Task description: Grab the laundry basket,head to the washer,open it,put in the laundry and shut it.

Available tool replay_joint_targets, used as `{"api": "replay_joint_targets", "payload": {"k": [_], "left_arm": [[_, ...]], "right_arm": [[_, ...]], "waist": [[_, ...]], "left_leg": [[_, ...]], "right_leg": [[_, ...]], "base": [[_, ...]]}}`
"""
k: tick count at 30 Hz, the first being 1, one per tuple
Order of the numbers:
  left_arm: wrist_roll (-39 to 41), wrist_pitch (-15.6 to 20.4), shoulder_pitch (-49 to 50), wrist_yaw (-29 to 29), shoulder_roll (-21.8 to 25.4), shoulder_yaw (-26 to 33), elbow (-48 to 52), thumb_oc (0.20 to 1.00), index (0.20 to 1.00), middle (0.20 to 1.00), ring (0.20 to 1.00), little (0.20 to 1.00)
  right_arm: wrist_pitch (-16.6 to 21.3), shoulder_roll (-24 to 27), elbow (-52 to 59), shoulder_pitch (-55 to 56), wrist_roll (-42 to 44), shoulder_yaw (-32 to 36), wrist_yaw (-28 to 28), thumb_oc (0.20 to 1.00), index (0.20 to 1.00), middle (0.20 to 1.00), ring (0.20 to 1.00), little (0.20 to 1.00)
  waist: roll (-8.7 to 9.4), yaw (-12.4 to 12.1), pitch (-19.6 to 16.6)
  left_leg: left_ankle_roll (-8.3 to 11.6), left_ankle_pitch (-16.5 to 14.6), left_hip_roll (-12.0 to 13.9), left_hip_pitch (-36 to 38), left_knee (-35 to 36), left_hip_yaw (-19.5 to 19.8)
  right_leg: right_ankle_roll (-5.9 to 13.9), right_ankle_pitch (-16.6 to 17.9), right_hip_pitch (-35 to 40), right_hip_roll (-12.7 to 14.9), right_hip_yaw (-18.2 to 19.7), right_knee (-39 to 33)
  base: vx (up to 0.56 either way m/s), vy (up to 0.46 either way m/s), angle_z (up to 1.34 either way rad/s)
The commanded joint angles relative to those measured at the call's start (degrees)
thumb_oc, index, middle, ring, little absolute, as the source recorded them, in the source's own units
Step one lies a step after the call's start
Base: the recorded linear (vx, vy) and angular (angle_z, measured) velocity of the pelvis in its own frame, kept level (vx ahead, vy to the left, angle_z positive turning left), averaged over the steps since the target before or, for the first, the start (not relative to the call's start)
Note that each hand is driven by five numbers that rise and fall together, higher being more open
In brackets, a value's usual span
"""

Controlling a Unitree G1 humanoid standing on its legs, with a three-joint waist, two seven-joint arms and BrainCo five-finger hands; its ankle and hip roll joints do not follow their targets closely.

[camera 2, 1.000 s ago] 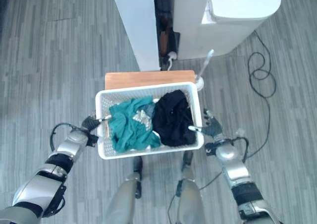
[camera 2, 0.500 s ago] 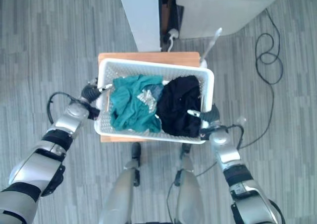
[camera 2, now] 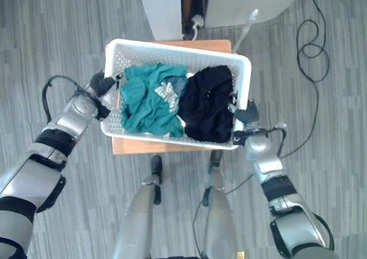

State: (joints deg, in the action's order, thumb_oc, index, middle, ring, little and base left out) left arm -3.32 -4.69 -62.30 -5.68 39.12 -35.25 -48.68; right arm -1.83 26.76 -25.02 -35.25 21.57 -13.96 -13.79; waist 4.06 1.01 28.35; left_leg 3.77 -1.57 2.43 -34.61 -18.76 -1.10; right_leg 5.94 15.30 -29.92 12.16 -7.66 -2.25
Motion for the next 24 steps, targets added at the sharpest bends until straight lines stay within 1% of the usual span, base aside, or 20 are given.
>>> {"api": "replay_joint_targets", "payload": {"k": [1, 2, 3, 7, 8, 11, 13, 14, 15, 17, 18, 20, 21, 22, 24], "left_arm": [[-9.86, -0.81, 5.50, 0.23, -2.35, -1.26, -0.54, 0.200, 0.200, 0.200, 0.200, 0.200], [-9.87, -0.81, 5.51, 0.23, -2.35, -1.25, -0.53, 0.200, 0.200, 0.200, 0.200, 0.200], [-13.57, -1.08, 7.13, -0.27, -0.16, -0.05, 2.18, 0.200, 0.200, 0.200, 0.200, 0.200], [-16.65, -1.43, 8.83, -0.94, 1.22, 1.34, 4.74, 0.200, 0.200, 0.200, 0.200, 0.200], [-18.61, -1.54, 10.24, -1.31, 2.13, 2.41, 6.42, 0.200, 0.200, 0.200, 0.200, 0.200], [-19.47, -1.61, 11.65, -1.43, 2.53, 3.32, 7.46, 0.200, 0.200, 0.200, 0.200, 0.200], [-19.58, -1.68, 13.33, -1.30, 2.79, 4.35, 8.86, 0.200, 0.200, 0.200, 0.200, 0.200], [-19.01, -1.57, 15.46, -1.69, 2.58, 6.17, 10.45, 0.200, 0.200, 0.200, 0.200, 0.200], [-19.04, -1.61, 15.54, -1.67, 2.60, 6.25, 10.55, 0.200, 0.200, 0.200, 0.200, 0.200], [-17.43, -0.85, 18.30, -1.39, 2.06, 8.17, 14.46, 0.200, 0.200, 0.200, 0.200, 0.200], [-17.47, -0.91, 18.47, -1.33, 2.09, 8.30, 14.66, 0.200, 0.200, 0.200, 0.200, 0.200], [-15.95, 0.47, 21.87, -0.54, 2.16, 9.95, 19.40, 0.200, 0.200, 0.200, 0.200, 0.200], [-15.46, 0.85, 22.71, -0.13, 2.00, 10.54, 20.68, 0.200, 0.200, 0.200, 0.200, 0.200], [-15.48, 0.80, 22.79, -0.09, 1.98, 10.58, 20.80, 0.200, 0.200, 0.200, 0.200, 0.200], [-14.69, 1.54, 23.86, 0.59, 1.40, 11.08, 22.41, 0.200, 0.200, 0.200, 0.200, 0.200]], "right_arm": [[0.70, 0.54, 6.79, 1.79, -1.72, -2.32, 4.86, 0.200, 0.200, 0.200, 0.200, 0.200], [0.70, 0.54, 6.79, 1.79, -1.72, -2.32, 4.86, 0.200, 0.200, 0.200, 0.200, 0.200], [0.43, 1.22, 8.04, 2.89, -2.23, -0.89, 5.04, 0.200, 0.200, 0.200, 0.200, 0.200], [0.26, 1.66, 8.68, 3.74, -2.53, -0.17, 5.40, 0.200, 0.200, 0.200, 0.200, 0.200], [0.11, 2.04, 8.91, 4.25, -2.68, 0.18, 5.70, 0.200, 0.200, 0.200, 0.200, 0.200], [-0.13, 2.25, 9.07, 4.76, -2.27, 0.21, 6.15, 0.200, 0.200, 0.200, 0.200, 0.200], [-0.48, 2.51, 9.47, 5.49, -1.93, 0.39, 6.46, 0.200, 0.200, 0.200, 0.200, 0.200], [-1.12, 2.97, 10.04, 6.87, -1.37, 1.15, 7.09, 0.200, 0.200, 0.200, 0.200, 0.200], [-1.15, 3.00, 10.11, 6.90, -1.37, 1.15, 7.10, 0.200, 0.200, 0.200, 0.200, 0.200], [-1.75, 4.30, 9.98, 9.28, -0.64, 2.62, 7.74, 0.200, 0.200, 0.200, 0.200, 0.200], [-1.77, 4.34, 10.06, 9.36, -0.63, 2.62, 7.76, 0.200, 0.200, 0.200, 0.200, 0.200], [-2.29, 5.82, 11.06, 13.49, 0.89, 5.22, 9.43, 0.200, 0.200, 0.200, 0.200, 0.200], [-2.47, 6.62, 11.32, 15.09, 1.18, 6.39, 10.03, 0.200, 0.200, 0.200, 0.200, 0.200], [-2.51, 6.66, 11.44, 15.21, 1.17, 6.46, 10.05, 0.200, 0.200, 0.200, 0.200, 0.200], [-2.46, 7.85, 12.14, 18.23, 2.05, 8.82, 10.89, 0.200, 0.200, 0.200, 0.200, 0.200]], "waist": [[-2.40, -1.35, 0.10], [-2.40, -1.34, 0.10], [-2.07, -1.33, -0.18], [-1.82, -1.43, -0.64], [-1.73, -1.46, -1.09], [-1.52, -1.37, -1.69], [-1.57, -1.50, -2.34], [-1.35, -1.58, -3.48], [-1.28, -1.48, -3.47], [-1.24, -1.62, -5.25], [-1.17, -1.53, -5.24], [-0.92, -1.39, -6.85], [-0.92, -1.24, -7.48], [-0.84, -1.22, -7.45], [-0.79, -0.83, -8.71]], "left_leg": [[0.17, 1.54, 1.80, 2.47, 7.31, 0.93], [0.17, 1.54, 1.80, 2.47, 7.31, 0.93], [0.16, 1.15, 1.91, 2.64, 7.26, 1.09], [0.18, 0.71, 1.93, 3.21, 7.28, 1.26], [0.25, 0.48, 1.97, 3.69, 7.36, 1.22], [0.22, 0.65, 1.77, 4.46, 7.67, 1.24], [0.30, -0.09, 2.02, 5.76, 7.80, 1.16], [0.38, -0.76, 2.21, 7.46, 7.88, 1.02], [0.33, -0.36, 2.04, 7.35, 8.00, 1.02], [0.24, -1.88, 2.31, 10.31, 7.91, 0.87], [0.20, -1.49, 2.16, 10.27, 8.06, 0.85], [-0.01, -3.50, 2.29, 14.04, 7.57, 0.43], [-0.14, -3.91, 2.10, 15.52, 7.73, 0.11], [-0.19, -3.52, 1.93, 15.51, 7.90, 0.07], [-0.45, -4.81, 1.72, 18.24, 7.74, -0.47]], "right_leg": [[3.22, -4.43, 0.88, 2.67, 2.95, 5.48], [3.22, -4.43, 0.88, 2.67, 2.95, 5.48], [3.16, -4.76, 1.14, 2.50, 3.00, 5.44], [3.04, -5.09, 1.76, 2.28, 3.17, 5.29], [3.04, -5.27, 2.28, 2.20, 3.16, 5.17], [3.01, -5.15, 2.84, 2.30, 3.23, 5.06], [2.99, -5.69, 3.86, 2.21, 3.37, 5.10], [2.94, -6.23, 5.45, 2.25, 3.24, 5.20], [2.94, -5.94, 5.35, 2.40, 3.25, 5.10], [2.95, -7.00, 7.61, 2.31, 3.43, 5.67], [2.95, -6.72, 7.55, 2.45, 3.47, 5.58], [3.11, -7.69, 10.86, 2.47, 3.62, 6.13], [3.22, -7.90, 12.05, 2.59, 3.68, 6.15], [3.22, -7.61, 12.02, 2.74, 3.72, 6.02], [3.58, -8.13, 14.61, 2.99, 3.64, 6.05]], "base": [[0.00, 0.000, 0.00], [0.01, -0.005, 0.06], [0.01, 0.000, 0.06], [0.00, 0.001, 0.00], [0.00, 0.000, 0.00], [0.01, 0.003, -0.04], [0.07, 0.005, -0.09], [0.05, 0.005, -0.10], [0.10, -0.003, -0.10], [0.10, 0.007, -0.01], [0.08, 0.011, 0.03], [0.15, 0.037, -0.02], [0.11, 0.051, -0.05], [0.10, 0.048, -0.05], [0.11, 0.058, -0.09]]}}
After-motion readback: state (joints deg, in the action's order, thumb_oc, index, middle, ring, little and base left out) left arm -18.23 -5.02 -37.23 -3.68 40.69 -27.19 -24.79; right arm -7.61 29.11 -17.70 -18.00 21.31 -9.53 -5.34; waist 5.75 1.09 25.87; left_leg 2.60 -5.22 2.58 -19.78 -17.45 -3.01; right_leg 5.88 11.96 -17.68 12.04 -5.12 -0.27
